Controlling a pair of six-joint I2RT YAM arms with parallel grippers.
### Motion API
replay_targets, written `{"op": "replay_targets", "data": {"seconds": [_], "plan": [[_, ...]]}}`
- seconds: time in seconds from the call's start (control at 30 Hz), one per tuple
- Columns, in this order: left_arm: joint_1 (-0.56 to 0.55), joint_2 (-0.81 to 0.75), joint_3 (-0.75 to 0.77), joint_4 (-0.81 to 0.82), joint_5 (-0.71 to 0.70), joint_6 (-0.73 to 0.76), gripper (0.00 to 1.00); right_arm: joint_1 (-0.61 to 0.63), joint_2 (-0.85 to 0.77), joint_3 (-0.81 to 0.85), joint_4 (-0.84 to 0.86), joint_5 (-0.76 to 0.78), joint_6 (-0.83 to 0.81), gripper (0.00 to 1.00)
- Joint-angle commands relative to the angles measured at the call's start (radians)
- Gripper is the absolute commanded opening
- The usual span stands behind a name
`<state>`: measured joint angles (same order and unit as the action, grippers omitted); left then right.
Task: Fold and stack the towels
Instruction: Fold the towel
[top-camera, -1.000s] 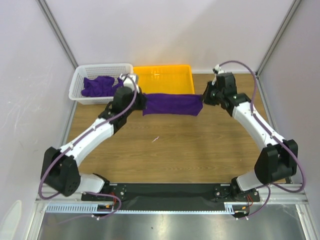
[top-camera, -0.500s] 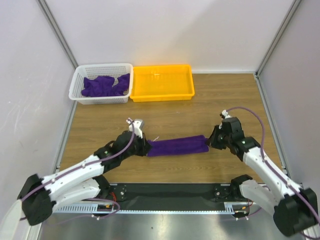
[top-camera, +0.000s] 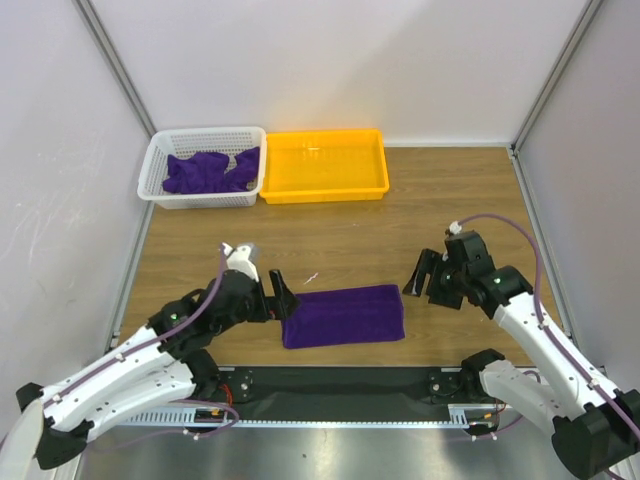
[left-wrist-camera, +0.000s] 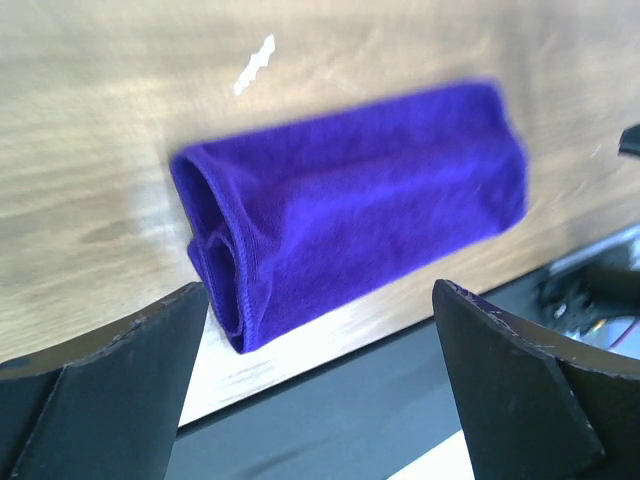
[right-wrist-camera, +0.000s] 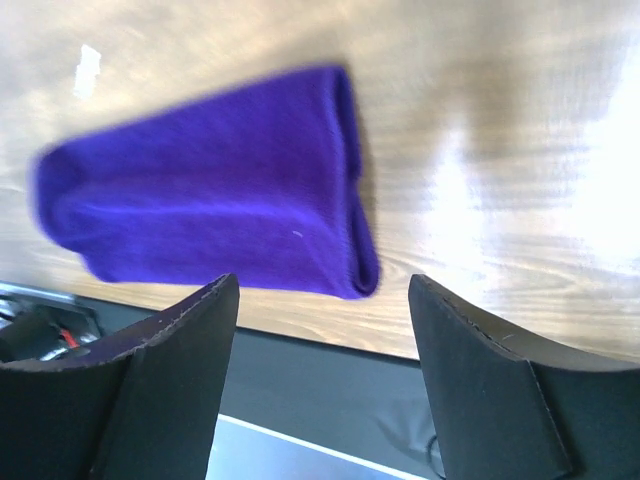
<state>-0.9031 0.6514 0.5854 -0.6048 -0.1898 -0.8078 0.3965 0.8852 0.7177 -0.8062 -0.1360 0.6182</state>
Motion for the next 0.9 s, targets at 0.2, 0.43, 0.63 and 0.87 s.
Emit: {"op": "replay_targets", "data": {"seconds": [0.2,0.43,0.63,0.87], "plan": [[-0.005,0.322,0.175,-0.131,-0.103,-0.203,1.0,0.004,0.162,0.082,0.126,0.078,0.072,0.71],[-0.003,0.464,0.186,-0.13,-0.103,-0.246,1.0,0.007,0.303,0.049,0.216,0.093,0.075,0.7],[0.035,0.468,0.113,-0.012,-0.028,-0.26,1.0,0.008,0.331,-0.01,0.311,0.055,0.1,0.7],[0.112,0.505,0.077,0.097,0.043,-0.306,1.0,0.007,0.437,-0.004,0.368,0.05,0.092,0.68]]}}
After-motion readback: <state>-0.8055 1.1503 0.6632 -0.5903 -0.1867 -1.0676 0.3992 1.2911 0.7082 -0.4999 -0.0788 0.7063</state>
